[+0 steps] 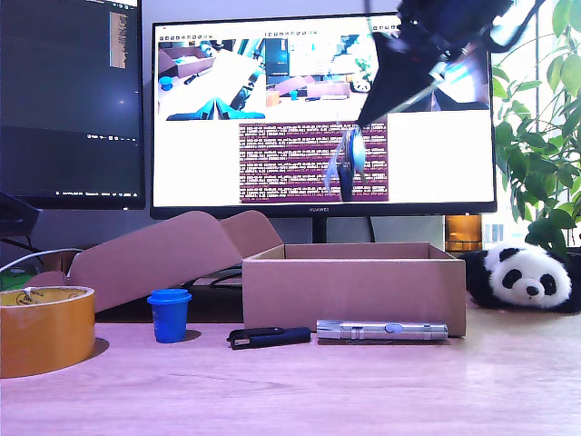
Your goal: Pick up the keys and place it inside the cardboard box
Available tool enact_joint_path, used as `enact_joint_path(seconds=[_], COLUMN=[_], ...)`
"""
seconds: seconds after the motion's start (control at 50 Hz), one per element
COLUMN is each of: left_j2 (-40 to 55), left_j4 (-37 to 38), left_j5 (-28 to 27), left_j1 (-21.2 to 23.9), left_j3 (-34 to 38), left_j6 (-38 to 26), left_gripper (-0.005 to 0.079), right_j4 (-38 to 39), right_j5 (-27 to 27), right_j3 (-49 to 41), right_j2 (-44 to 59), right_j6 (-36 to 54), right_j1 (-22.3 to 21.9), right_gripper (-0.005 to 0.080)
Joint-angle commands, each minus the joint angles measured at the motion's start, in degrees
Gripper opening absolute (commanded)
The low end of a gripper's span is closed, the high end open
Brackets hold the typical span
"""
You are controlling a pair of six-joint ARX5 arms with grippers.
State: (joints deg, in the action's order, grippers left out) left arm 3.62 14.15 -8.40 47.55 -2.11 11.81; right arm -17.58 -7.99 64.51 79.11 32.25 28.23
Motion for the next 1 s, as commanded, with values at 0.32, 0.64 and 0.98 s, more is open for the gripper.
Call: enact_joint_path(seconds=[0.32,0.64,0.98], left_j2=[0.48,0.48,0.5], left_j4=[-0.48,-0.44,-0.44], left_j5=[2.93,2.93,2.93], left_j1=[0.09,0.09,0.09], left_j3=[0.17,0.17,0.17], left_j6=[-0.22,0.17,0.17], left_gripper=[-0.0021,-0.0021,-0.0021], right_j4=[9.75,5.88,-0.44], right_j5=[5.73,6.73,8.13], right_j3=[0.13,0.15,3.1], right_j2=[9.79,14.51,14.32], right_j6=[-7.3,-13.31,-14.95], right_j1=[0.31,-1.66,-1.57], right_gripper=[-0.0013,0.0318,0.0063])
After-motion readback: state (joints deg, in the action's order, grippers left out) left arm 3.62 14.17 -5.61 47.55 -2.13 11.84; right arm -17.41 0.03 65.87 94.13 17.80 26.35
